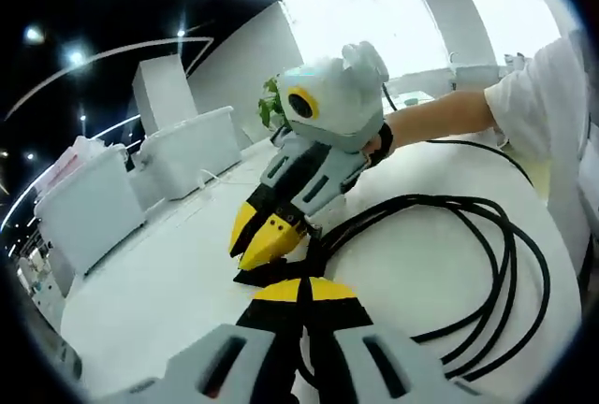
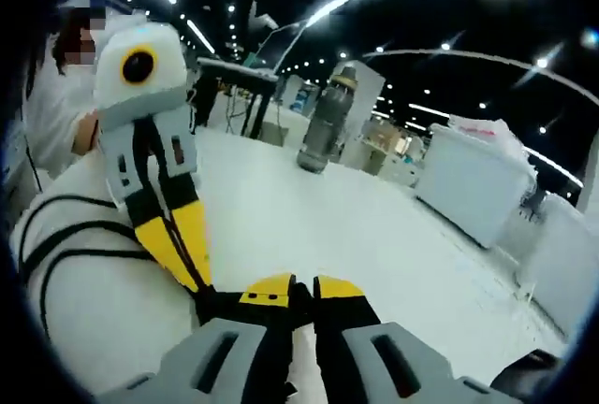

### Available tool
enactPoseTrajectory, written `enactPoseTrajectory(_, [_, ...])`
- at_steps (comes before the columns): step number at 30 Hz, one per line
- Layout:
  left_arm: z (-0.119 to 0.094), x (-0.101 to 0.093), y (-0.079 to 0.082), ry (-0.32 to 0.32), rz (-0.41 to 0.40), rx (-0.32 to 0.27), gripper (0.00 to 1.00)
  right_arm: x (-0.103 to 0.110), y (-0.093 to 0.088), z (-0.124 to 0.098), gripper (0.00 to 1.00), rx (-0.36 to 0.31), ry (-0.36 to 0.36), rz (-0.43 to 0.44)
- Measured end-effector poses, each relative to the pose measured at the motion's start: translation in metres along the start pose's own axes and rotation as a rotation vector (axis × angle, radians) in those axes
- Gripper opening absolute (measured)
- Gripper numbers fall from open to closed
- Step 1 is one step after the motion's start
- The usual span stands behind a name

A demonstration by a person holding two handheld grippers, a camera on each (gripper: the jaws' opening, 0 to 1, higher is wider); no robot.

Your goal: Coil the Type-C to USB data cable on the desktop and secure it with Velcro straps.

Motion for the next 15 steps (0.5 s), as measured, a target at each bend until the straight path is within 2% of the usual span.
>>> enactPoseTrajectory(1, [0.000,0.000,0.000,-0.001,-0.007,-0.002,0.02,0.004,0.001,-0.004,0.02,-0.005,0.064,0.039])
enactPoseTrajectory(2, [0.000,0.000,0.000,-0.002,-0.013,-0.004,0.02,0.006,-0.003,-0.004,0.02,0.015,0.091,0.068])
enactPoseTrajectory(3, [0.000,0.000,0.000,-0.002,-0.016,-0.005,0.02,0.008,-0.012,-0.002,0.02,0.076,0.103,0.065])
enactPoseTrajectory(4, [0.000,0.000,0.000,-0.002,-0.017,-0.006,0.02,0.007,-0.018,0.001,0.02,0.095,0.088,0.040])
enactPoseTrajectory(5, [0.000,0.000,0.001,-0.004,-0.013,-0.011,0.02,0.005,-0.024,0.002,0.02,0.114,0.040,0.026])
enactPoseTrajectory(6, [-0.001,0.002,0.002,-0.001,-0.017,-0.025,0.02,0.003,-0.025,0.001,0.02,0.097,0.016,0.001])
enactPoseTrajectory(7, [-0.005,0.012,0.008,0.087,-0.063,-0.104,0.02,0.001,-0.021,-0.003,0.02,0.043,0.006,0.033])
enactPoseTrajectory(9, [-0.017,0.030,0.018,0.210,-0.153,-0.272,0.02,-0.001,-0.013,-0.014,0.05,-0.047,0.012,0.122])
enactPoseTrajectory(10, [-0.024,0.039,0.020,0.256,-0.205,-0.343,0.05,0.000,-0.008,-0.021,0.07,-0.107,0.046,0.150])
enactPoseTrajectory(11, [-0.030,0.047,0.021,0.287,-0.254,-0.392,0.11,0.002,-0.007,-0.027,0.11,-0.112,0.092,0.133])
enactPoseTrajectory(13, [-0.038,0.057,0.020,0.313,-0.312,-0.440,0.20,0.012,-0.008,-0.035,0.20,-0.103,0.175,0.090])
enactPoseTrajectory(15, [-0.044,0.066,0.017,0.359,-0.337,-0.460,0.20,0.022,-0.012,-0.036,0.22,-0.105,0.188,0.056])
Point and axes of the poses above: the point that each gripper's makers call its tool centre point, and the gripper's own axes: z roughly forward along the fingers, x roughly to its left, y roughly out of its top, the point moved 8 cm from there along -z, roughly backward along the fingers, and after that the axes turned 6 degrees about x, right-handed, at the moved point
